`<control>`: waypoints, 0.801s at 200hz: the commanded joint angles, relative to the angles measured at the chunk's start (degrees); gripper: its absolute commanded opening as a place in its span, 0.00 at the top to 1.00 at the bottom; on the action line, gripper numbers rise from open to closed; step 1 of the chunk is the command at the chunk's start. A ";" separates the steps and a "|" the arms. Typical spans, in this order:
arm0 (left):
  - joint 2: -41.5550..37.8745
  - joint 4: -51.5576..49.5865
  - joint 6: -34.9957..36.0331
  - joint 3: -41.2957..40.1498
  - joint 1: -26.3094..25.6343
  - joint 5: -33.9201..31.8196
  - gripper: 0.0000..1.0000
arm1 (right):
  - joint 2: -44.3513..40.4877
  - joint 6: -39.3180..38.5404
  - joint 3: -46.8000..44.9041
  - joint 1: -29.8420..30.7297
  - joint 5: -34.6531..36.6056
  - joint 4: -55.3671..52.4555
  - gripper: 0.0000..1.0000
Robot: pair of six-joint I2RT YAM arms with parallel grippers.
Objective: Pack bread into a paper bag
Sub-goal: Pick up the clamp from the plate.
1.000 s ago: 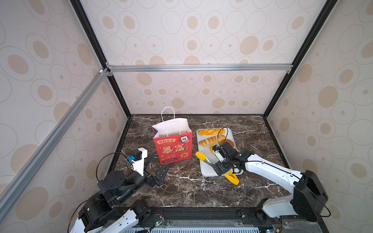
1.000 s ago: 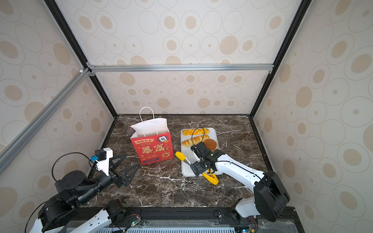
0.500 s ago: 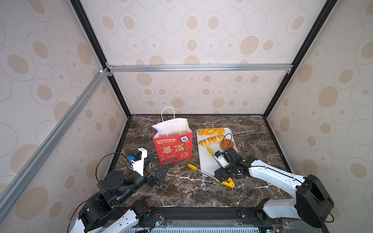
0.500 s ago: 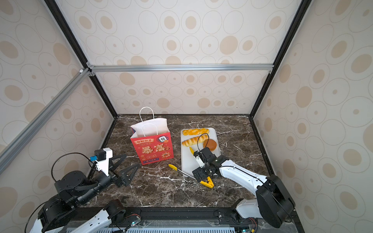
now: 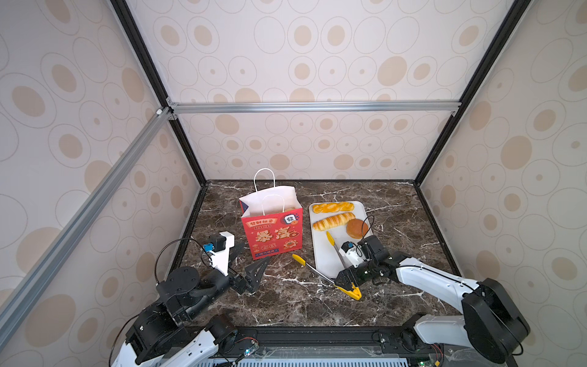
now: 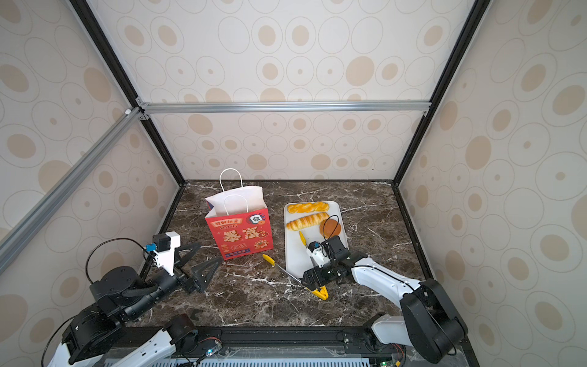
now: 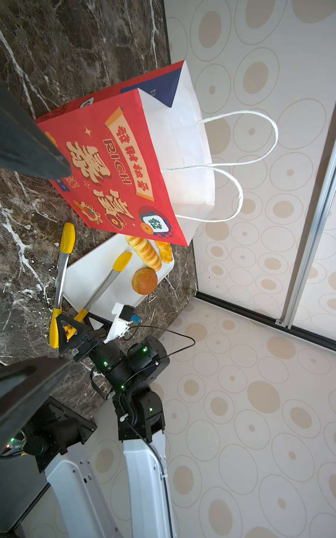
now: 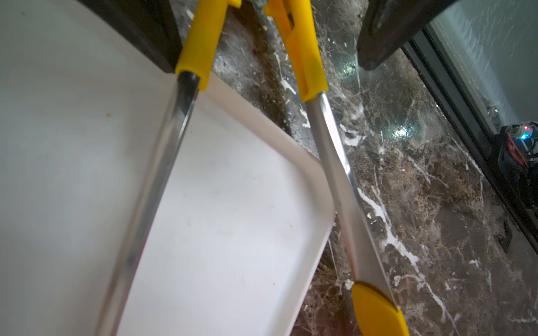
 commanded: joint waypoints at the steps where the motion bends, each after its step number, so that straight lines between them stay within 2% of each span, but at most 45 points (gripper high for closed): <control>1: 0.91 1.51 0.10 0.24 1.30 1.67 0.02 | 0.74 -1.41 0.47 2.78 -0.34 0.53 0.00; 20: 1.30 2.03 -0.16 0.09 2.51 3.05 0.02 | 2.08 -2.61 2.06 5.61 2.52 -0.57 0.00; 53: 1.84 2.35 -0.34 0.02 3.75 4.41 0.02 | 4.11 -3.99 7.25 15.84 21.87 -6.40 0.00; 72: 1.88 2.41 -0.34 0.02 4.21 4.80 0.02 | 6.56 -2.95 9.38 19.40 28.24 -7.62 0.00; 122: 1.66 2.22 -0.31 -0.01 4.31 4.95 0.02 | 13.91 -0.56 13.74 23.19 30.90 -7.72 0.00; 141: 1.57 2.21 -0.34 0.06 4.36 4.93 0.02 | 17.14 0.52 16.42 24.06 33.94 -8.80 0.00; 160: 1.27 2.15 -0.35 -0.09 4.30 5.04 0.02 | 20.42 1.26 18.85 24.00 33.46 -9.17 0.00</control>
